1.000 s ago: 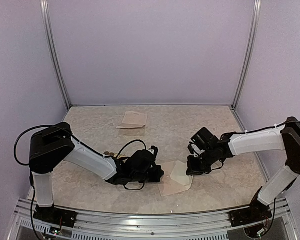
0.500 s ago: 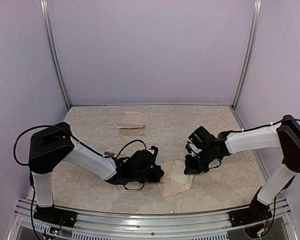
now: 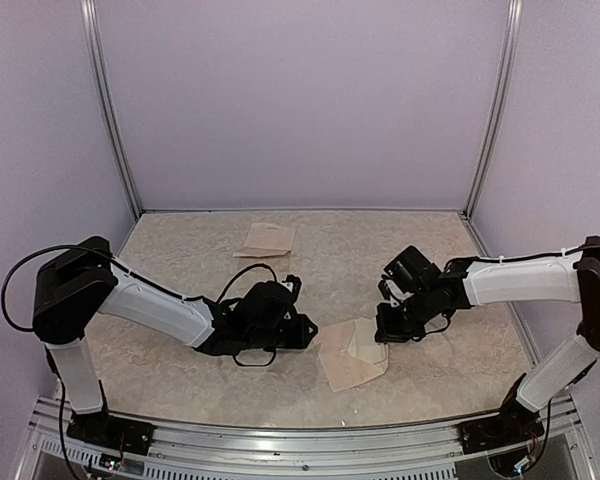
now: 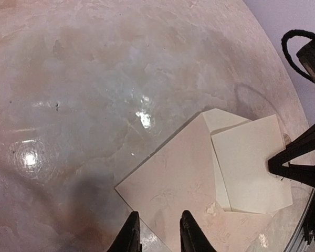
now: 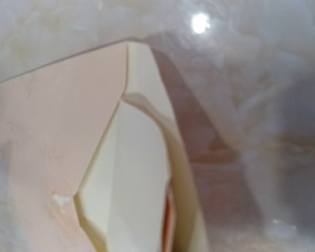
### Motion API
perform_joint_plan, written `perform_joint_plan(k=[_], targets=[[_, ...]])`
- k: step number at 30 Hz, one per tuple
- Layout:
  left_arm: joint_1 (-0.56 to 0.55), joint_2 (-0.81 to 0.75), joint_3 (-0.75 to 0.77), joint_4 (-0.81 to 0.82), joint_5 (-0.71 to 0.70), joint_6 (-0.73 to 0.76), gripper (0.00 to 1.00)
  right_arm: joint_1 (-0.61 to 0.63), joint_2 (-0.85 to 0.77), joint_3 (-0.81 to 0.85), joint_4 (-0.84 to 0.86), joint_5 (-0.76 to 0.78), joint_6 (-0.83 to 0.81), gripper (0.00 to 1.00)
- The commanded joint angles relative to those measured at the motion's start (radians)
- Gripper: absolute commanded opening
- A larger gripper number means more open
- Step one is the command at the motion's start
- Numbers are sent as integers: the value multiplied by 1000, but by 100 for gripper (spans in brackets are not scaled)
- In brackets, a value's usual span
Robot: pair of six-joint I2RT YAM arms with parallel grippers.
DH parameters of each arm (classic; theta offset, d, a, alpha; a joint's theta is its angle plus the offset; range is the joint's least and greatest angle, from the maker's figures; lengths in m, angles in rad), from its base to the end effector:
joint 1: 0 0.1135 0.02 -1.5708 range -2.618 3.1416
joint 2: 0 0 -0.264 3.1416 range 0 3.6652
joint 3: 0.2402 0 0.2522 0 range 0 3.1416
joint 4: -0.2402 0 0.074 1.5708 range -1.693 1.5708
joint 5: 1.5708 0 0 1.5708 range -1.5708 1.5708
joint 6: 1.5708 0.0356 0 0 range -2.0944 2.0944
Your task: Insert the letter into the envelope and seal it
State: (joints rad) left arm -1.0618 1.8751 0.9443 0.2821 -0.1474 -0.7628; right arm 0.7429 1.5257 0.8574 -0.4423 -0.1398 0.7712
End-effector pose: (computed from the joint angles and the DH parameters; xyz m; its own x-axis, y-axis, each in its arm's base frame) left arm 0.1900 -0.3298 0.1387 -0.7702 -0.0223 -0.6374 0.3798 0.7868 -0.4865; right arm 0.2073 0.1972 0.1746 -0.9718 0.0446 -0.2315 -0.0530 0.9154 0.3991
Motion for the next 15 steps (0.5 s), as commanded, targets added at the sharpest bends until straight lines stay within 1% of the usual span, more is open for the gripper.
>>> perform_joint_plan(k=[1,5,15], targets=[[-7,5,-42,10,23,-30,27,-8,19,2,-49,15,1,0],[-11,24,-47,46,47,-46,30,-9,22,13,-62,21,4,0],[-13,84,-25,71,69,-50,29,-11,-10,-13,-77,69,63,0]])
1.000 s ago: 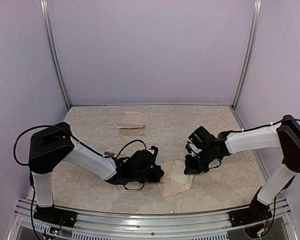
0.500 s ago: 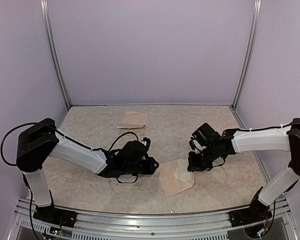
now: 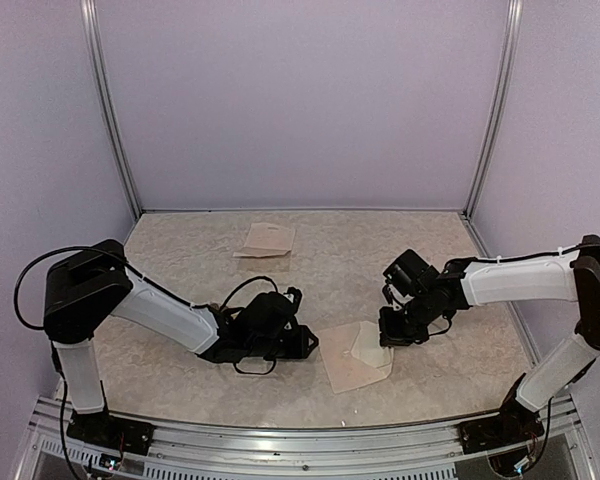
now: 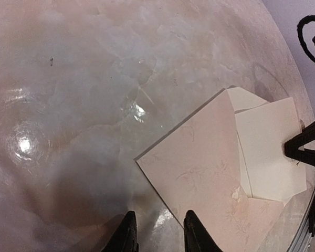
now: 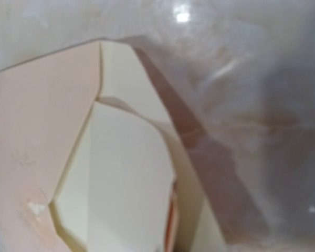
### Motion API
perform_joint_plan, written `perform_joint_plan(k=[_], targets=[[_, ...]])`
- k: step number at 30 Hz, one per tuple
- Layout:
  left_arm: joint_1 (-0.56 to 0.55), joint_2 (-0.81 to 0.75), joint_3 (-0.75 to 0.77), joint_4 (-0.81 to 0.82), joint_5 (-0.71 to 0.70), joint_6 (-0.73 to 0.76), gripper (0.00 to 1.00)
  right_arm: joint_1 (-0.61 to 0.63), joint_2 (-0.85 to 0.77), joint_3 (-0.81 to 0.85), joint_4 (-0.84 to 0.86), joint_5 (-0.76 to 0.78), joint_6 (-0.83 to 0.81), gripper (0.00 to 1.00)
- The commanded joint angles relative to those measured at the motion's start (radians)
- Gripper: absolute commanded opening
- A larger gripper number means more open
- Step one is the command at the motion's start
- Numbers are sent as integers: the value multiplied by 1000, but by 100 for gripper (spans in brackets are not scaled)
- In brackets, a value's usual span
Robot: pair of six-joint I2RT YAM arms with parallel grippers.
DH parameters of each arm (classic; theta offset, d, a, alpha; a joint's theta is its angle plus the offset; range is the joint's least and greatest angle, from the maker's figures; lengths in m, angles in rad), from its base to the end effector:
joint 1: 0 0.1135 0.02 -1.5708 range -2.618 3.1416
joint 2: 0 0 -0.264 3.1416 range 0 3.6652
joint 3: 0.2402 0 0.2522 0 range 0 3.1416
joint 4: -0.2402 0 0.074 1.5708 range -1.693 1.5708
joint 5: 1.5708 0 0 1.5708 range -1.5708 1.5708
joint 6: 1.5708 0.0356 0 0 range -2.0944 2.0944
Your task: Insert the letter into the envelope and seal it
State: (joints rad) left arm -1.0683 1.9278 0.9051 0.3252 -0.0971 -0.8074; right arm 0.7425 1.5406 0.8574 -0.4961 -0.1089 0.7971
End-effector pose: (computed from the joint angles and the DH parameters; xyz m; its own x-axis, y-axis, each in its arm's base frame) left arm 0.1836 -0.3270 0.1128 -0.8182 -0.0042 -0.5749 0.3548 0.7831 -0.5107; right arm 0.2049 0.1933 0.1682 -0.9785 0.0672 -0.1948 -0.0038 0.9393 0.3432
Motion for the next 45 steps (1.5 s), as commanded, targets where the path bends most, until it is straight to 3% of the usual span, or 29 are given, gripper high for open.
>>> perform_joint_plan(k=[1,20,45], targets=[[-7,38,16,31,23,-7,28,-10,-24,-15,-22,39,39,0],[-13,95,42,57,72,-9,21,-10,68,-10,56,-58,-12,0],[-27,78,43,61,42,-26,20,27,111,-4,168,-146,-25,2]])
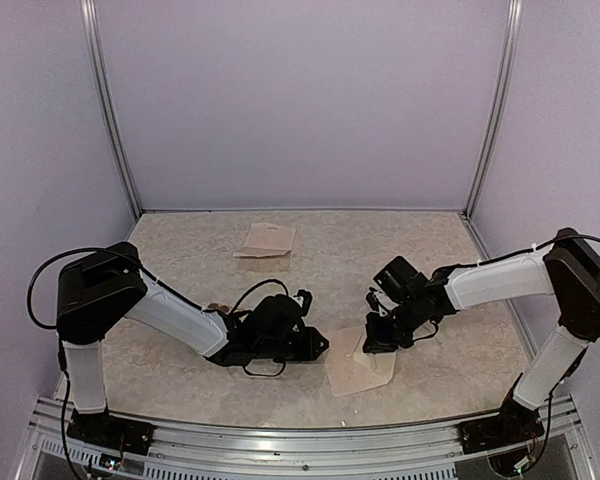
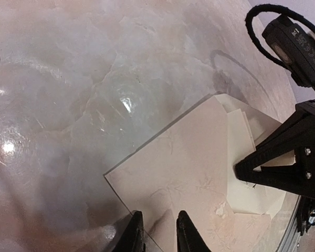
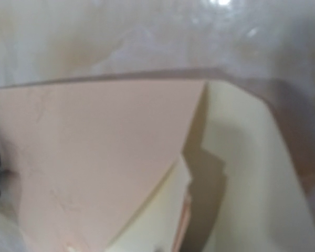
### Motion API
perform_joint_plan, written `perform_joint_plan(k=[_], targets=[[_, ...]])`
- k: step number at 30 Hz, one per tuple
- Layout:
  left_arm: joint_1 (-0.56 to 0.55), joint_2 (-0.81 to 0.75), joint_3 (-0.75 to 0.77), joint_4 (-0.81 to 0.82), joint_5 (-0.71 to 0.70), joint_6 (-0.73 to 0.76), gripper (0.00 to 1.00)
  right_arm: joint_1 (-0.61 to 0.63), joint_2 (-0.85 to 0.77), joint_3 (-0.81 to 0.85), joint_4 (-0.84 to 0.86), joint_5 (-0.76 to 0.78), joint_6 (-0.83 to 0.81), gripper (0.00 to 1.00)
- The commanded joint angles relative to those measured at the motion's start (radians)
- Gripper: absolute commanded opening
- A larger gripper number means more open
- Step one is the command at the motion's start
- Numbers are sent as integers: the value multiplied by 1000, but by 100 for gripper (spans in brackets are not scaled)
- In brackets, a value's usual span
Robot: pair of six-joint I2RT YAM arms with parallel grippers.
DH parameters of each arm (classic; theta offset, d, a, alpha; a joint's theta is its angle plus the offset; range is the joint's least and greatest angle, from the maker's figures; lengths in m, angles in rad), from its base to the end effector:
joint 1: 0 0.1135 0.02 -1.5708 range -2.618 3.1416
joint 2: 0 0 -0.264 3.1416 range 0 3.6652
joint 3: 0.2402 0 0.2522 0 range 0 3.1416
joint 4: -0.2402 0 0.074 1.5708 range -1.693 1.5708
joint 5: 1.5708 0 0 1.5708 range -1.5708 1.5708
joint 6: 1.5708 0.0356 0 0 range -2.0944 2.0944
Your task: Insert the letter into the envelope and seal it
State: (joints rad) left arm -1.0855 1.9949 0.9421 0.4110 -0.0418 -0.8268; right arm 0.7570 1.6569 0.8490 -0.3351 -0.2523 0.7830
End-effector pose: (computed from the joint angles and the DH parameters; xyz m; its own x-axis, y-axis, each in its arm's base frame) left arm 0.1832 -0.3441 0.1054 -0.8279 -0.0061 -0.5609 0.3825 0.7253 -0.5724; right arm 0.2122 0.2127 0.1422 -0.9910 0.0035 -0.1338 -0.0581 0.8893 0.4536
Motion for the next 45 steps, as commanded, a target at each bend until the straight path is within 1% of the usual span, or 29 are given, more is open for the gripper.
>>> perform_joint_plan(k=[1,4,6,9,12,17,21,25,27,30,35,38,45], targets=[[-8,2,2,-28,-26,-6,20,13,-18,7,-2,8,-14,10],[-3,-45,-19,-37,-57,-5,22,13,-65,17,-56,47,-31,35],[-1,-83,-34,-47,-79,-5,25,13,-97,24,-98,73,-47,47],[-3,-145,-59,-54,-105,-11,28,16,-148,31,-150,104,-69,57],[-5,-185,-75,-53,-102,-23,34,23,-189,29,-169,128,-96,64],[-35,-192,-64,-49,-78,-54,48,32,-184,15,-146,133,-113,68],[-47,-162,-69,-34,-66,-98,53,49,-147,6,-92,144,-117,71],[-49,-131,-78,-3,-43,-130,64,60,-102,8,-50,151,-131,75],[-49,-116,-84,21,-30,-140,67,63,-87,6,-30,154,-137,76],[-46,-94,-88,51,-9,-147,66,66,-68,2,-10,161,-142,76],[-32,-55,-82,82,17,-153,54,69,-37,1,22,156,-152,75],[-26,-28,-80,85,24,-154,49,73,-19,5,30,152,-156,74],[-20,10,-76,95,33,-153,44,95,17,27,34,140,-159,70]])
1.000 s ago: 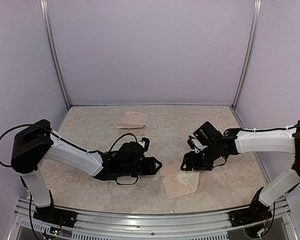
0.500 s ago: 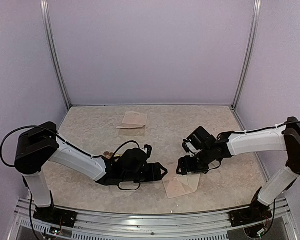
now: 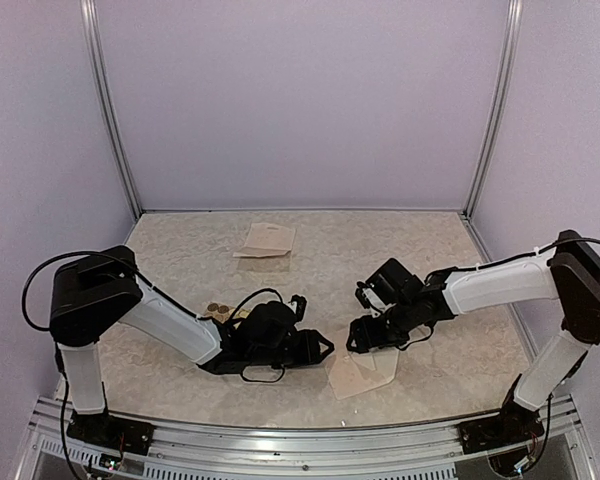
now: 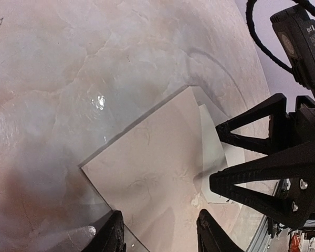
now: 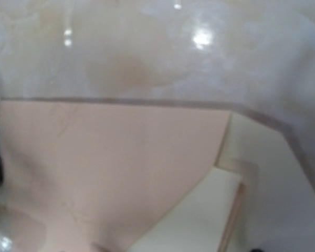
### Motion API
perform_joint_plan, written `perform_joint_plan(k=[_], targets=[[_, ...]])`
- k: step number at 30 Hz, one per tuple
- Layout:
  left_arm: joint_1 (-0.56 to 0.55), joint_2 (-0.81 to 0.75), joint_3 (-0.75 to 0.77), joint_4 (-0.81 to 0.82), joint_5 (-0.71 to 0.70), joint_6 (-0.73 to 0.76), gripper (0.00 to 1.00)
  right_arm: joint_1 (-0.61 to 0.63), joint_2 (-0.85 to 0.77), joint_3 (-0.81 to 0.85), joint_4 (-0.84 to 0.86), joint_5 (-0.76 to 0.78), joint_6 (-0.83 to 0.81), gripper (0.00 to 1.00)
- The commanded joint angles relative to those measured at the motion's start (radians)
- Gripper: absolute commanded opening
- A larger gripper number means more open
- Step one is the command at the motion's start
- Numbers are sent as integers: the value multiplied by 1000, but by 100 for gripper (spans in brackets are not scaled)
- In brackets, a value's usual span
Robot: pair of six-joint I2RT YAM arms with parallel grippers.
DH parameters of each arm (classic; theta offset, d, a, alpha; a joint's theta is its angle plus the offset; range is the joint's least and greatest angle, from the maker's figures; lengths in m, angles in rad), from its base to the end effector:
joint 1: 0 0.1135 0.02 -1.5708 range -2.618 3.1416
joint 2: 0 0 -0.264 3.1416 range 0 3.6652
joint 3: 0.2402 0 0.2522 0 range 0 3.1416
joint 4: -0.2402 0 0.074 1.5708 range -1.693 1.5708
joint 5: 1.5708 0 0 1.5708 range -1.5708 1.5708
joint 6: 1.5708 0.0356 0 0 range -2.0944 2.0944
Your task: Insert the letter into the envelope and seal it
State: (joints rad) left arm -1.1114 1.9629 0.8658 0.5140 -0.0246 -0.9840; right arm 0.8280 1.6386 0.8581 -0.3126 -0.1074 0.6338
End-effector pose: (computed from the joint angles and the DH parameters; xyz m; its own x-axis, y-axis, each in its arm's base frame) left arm 0.1682 -0.3380 0.1065 -0.8738 -0.1112 -0.4735 0.2878 0.6666 -0.6876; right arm 0.2031 0.2268 0.1500 -0.9374 -0.1503 -0.3141 -0.2612 0.9000 0.3490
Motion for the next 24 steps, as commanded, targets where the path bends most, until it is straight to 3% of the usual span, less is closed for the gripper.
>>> perform_joint_plan(k=[1,17,24], targets=[[8,46,3,-8,16,4,43,29,42,20,12,-6,-9,70],[7,53,10,-2,15,12,38,102,111,79,6,8,42,64],[-8,-19,2,-136,-136,22,35,106,51,88,-62,96,83,67]])
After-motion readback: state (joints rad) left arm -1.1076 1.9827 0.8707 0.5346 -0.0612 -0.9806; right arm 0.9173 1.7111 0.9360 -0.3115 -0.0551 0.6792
